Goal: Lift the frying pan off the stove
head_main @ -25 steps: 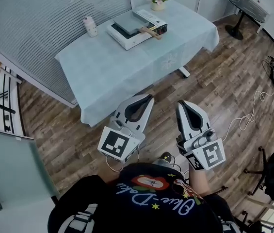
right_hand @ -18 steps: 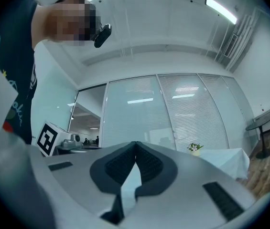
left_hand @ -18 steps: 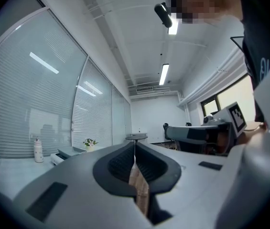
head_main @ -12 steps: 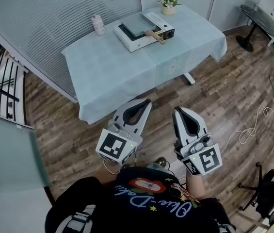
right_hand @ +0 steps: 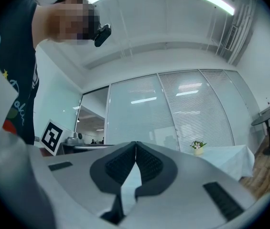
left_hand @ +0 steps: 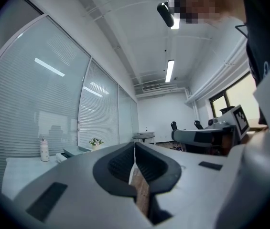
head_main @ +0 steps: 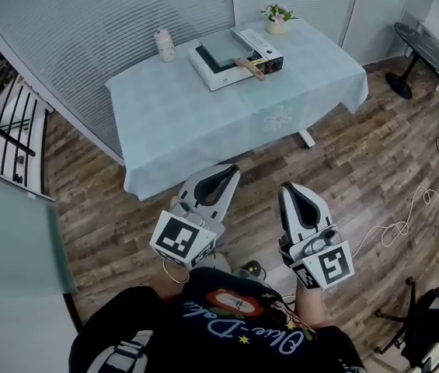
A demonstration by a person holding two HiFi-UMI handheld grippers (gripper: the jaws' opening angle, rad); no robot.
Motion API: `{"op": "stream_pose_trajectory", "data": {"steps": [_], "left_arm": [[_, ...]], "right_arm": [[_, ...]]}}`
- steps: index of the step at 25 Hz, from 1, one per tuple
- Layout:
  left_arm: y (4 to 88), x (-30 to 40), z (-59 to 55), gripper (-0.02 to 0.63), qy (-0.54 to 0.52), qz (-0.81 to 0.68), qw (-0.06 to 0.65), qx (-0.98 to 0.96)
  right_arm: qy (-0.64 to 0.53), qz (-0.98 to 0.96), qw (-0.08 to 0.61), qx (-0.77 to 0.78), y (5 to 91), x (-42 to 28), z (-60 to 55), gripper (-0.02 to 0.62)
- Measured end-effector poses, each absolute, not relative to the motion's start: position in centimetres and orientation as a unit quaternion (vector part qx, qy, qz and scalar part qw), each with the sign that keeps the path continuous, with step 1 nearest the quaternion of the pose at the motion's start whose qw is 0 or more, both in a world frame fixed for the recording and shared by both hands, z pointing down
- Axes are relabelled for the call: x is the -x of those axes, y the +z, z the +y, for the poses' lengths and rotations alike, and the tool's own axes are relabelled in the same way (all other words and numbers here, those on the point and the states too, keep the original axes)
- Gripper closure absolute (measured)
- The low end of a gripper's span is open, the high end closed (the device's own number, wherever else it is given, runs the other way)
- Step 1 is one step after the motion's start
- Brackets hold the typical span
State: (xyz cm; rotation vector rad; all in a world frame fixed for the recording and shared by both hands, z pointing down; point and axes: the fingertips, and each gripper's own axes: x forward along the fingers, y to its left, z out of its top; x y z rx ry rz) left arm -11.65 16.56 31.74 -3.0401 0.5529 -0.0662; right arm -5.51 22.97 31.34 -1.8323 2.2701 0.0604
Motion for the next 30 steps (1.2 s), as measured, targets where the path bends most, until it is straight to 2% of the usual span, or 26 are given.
{"op": "stream_pose_trajectory", "data": {"steps": [9, 30], "left_arm": [[32.1, 9.7, 15.9, 0.600, 0.006, 0.147, -0.042, 0.988], [32.0, 2.8, 6.3, 0.599, 0.021, 0.132, -0.032, 0.991]], "right_arm": [[0.015, 0.768, 0.108, 0.631, 31.6, 4.4, 22.9, 0.594], [0.016, 0.754, 0.072, 0.652, 31.2, -2.2, 14.1, 0.594]]}}
